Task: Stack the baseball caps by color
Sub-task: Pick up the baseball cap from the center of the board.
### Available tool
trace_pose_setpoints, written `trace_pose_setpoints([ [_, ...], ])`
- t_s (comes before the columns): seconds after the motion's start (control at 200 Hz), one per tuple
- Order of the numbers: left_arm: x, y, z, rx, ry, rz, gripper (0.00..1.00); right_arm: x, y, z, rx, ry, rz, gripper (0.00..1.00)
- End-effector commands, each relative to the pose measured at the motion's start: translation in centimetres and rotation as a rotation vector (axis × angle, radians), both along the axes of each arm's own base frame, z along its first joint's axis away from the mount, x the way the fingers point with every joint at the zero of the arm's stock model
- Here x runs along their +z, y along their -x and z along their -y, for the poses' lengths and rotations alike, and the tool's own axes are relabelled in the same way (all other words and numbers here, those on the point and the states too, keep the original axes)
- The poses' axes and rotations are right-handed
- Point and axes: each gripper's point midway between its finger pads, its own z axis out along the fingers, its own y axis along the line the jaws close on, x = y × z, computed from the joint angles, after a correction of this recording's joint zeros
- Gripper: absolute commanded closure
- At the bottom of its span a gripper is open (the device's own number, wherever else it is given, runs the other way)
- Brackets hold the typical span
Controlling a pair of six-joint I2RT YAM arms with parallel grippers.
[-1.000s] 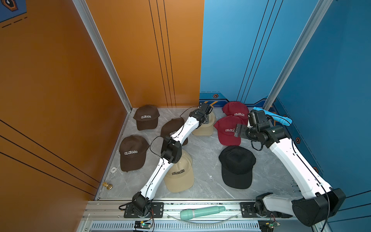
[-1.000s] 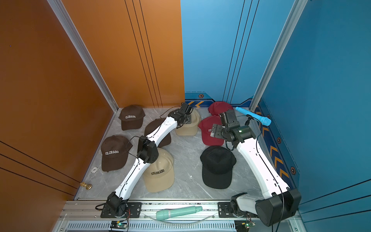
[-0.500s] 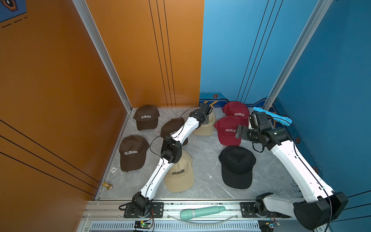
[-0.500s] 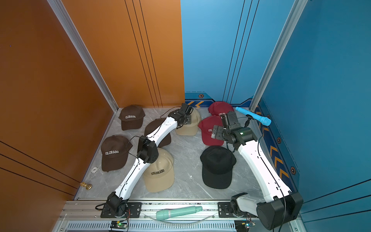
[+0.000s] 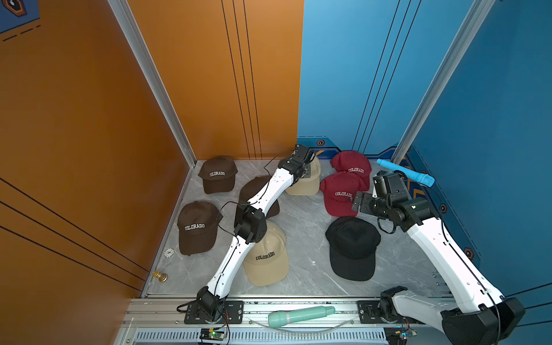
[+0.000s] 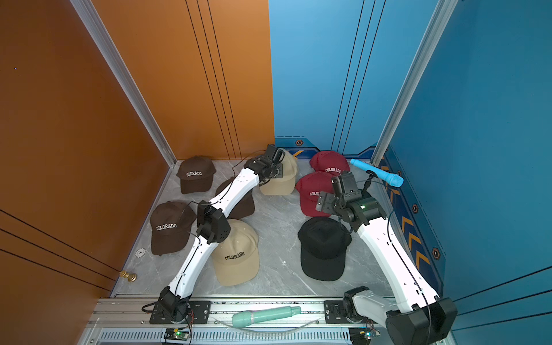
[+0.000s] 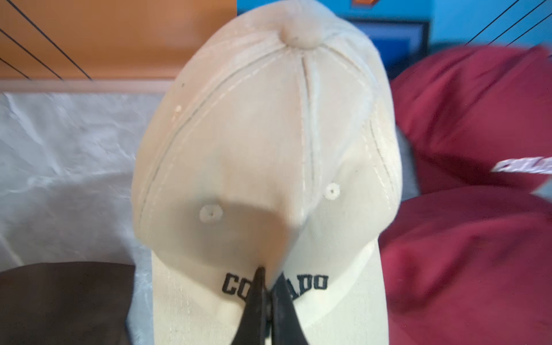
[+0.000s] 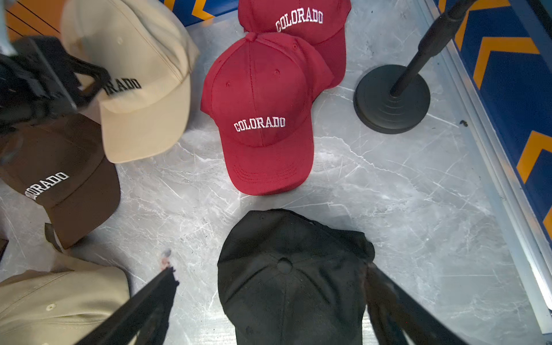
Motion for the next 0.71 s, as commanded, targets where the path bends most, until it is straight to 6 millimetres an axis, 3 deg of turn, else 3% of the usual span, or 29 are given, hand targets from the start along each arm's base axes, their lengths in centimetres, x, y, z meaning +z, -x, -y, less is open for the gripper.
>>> trace_pose_setpoints([
  [0.0, 5.3, 1.4, 0.0, -0.011, 0.019, 0.064, 1.0, 0.2, 0.2, -0.1, -0.011, -0.037, 0.021, 0.0],
  [0.31, 11.2, 5.4, -3.0, 0.048, 0.032, 0.091, 1.0, 0.5, 0.8, -0.3, -0.012, -0.066, 0.044, 0.0],
  [0.471, 13.5, 9.2, -6.0, 0.098, -0.009, 0.096, 1.0, 0.9, 1.0, -0.7, -0.005, -0.082, 0.06, 0.0],
  [0.701, 15.0, 15.6, -10.5, 0.174, 0.0, 0.095, 1.0, 1.2, 1.7, -2.2, 0.028, -0.073, 0.055, 0.0],
])
